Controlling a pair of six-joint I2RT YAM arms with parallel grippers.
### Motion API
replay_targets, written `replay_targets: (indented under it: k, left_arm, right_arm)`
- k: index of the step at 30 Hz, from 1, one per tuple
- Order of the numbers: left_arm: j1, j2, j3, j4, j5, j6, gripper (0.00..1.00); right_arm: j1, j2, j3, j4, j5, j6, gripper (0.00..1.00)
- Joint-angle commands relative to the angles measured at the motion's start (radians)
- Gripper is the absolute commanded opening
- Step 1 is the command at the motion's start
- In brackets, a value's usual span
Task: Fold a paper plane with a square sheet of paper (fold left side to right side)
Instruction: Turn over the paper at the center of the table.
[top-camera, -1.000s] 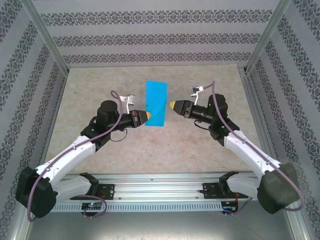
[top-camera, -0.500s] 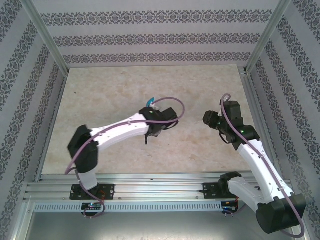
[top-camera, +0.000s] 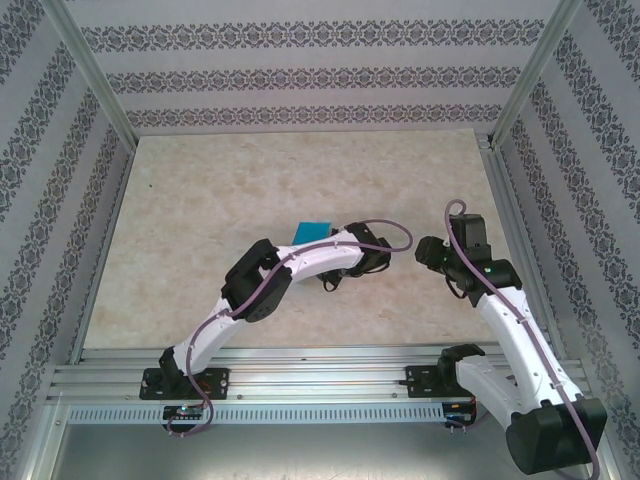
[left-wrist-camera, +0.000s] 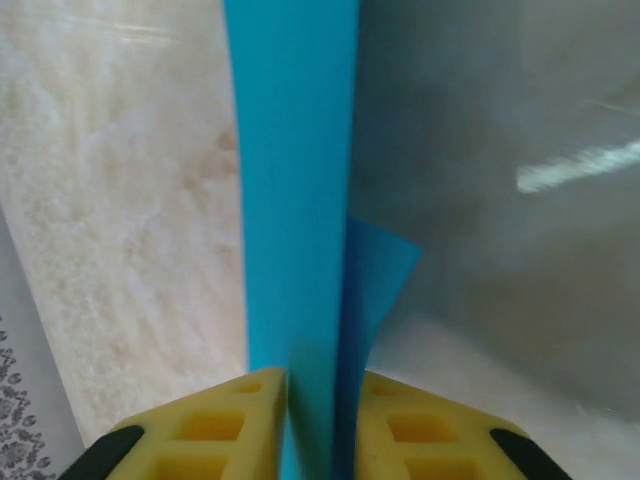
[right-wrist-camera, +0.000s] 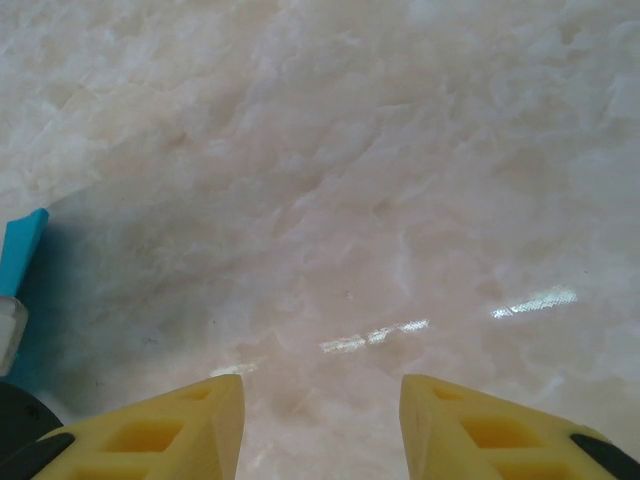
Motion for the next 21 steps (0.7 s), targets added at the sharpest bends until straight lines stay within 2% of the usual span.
replay_targets:
  k: [1,5,9,13,15,18,21]
  left_arm:
    - [0.002,-0.066,0.026,0.090,0.137,0.085,0.34]
    - [0.032,-0.223,-0.077,0.268,0.306,0.140,0.45]
    - [0.110,-0.461,-0.316,0.504,0.486,0.152,0.50]
    - [0.238,-0.697,-0.584,0.706,0.632,0.130,0.59]
    - [0.325,-0.806,-0.733,0.828,0.723,0.104,0.64]
    - [0.433,-0.925,-0.898,0.938,0.807,0.084,0.68]
    - [0.510,-0.985,-1.008,1.013,0.878,0.070,0.73]
  right_arm:
    - [-0.021,-0.018,-0.027,-0.004,-0.053,-0.024,0.47]
    - [-0.024,-0.007,-0.058,0.076,-0.183,0.003,0.47]
    - [0.015,0.046,-0.109,0.247,-0.341,0.100,0.45]
    - [0.175,0.154,-0.137,0.480,-0.338,0.217,0.45]
    - [0.275,0.262,-0.116,0.592,-0.308,0.257,0.45]
    - [0.386,0.447,-0.033,0.700,-0.285,0.283,0.45]
    - [0.449,0.617,0.062,0.776,-0.281,0.305,0.44]
